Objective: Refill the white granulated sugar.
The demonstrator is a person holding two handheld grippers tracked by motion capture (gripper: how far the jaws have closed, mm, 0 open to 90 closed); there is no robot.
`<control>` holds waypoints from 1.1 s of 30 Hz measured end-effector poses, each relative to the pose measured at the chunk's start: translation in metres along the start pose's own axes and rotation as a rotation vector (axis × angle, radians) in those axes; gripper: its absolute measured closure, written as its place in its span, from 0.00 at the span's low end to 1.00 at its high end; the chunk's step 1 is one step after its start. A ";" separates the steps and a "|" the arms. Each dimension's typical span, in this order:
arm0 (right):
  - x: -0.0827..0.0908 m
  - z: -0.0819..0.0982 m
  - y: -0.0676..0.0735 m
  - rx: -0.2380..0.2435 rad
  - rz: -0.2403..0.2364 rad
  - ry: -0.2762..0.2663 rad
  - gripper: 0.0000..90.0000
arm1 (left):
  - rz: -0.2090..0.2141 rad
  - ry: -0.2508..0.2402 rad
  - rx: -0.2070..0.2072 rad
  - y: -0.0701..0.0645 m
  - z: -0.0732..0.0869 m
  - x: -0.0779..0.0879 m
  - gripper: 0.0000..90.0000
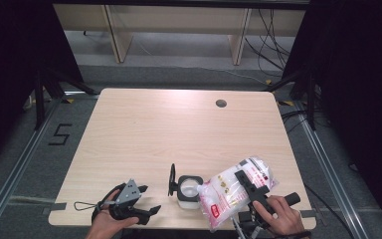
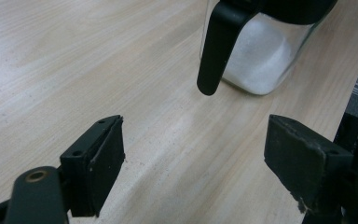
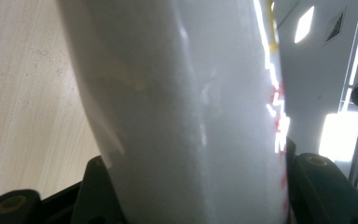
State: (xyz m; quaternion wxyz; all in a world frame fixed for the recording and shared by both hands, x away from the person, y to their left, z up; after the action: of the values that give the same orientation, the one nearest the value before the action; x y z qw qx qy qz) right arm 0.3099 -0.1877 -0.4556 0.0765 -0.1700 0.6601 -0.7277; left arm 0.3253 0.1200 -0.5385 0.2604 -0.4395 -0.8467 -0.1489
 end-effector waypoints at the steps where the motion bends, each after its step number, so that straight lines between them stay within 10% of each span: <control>1: 0.001 0.001 0.002 -0.020 -0.006 0.016 0.55 | -0.003 -0.004 -0.007 0.000 0.000 -0.001 0.22; 33: 0.000 -0.001 -0.005 0.043 0.018 -0.010 0.55 | -0.002 0.005 0.011 -0.001 0.001 -0.001 0.22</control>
State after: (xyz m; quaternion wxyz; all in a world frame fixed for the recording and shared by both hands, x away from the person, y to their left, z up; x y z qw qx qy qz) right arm 0.3101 -0.1858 -0.4507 0.0901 -0.1659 0.6453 -0.7402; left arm 0.3248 0.1196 -0.5399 0.2649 -0.4370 -0.8472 -0.1454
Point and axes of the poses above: each handheld gripper's, and its own axes: x roughly backward along the jaws, z roughly out of its underside, y roughly to its left, the point moved 6 cm from there along -x, roughly forward along the jaws, and after that the axes turned 6 degrees about -x, right-handed, at the moved point
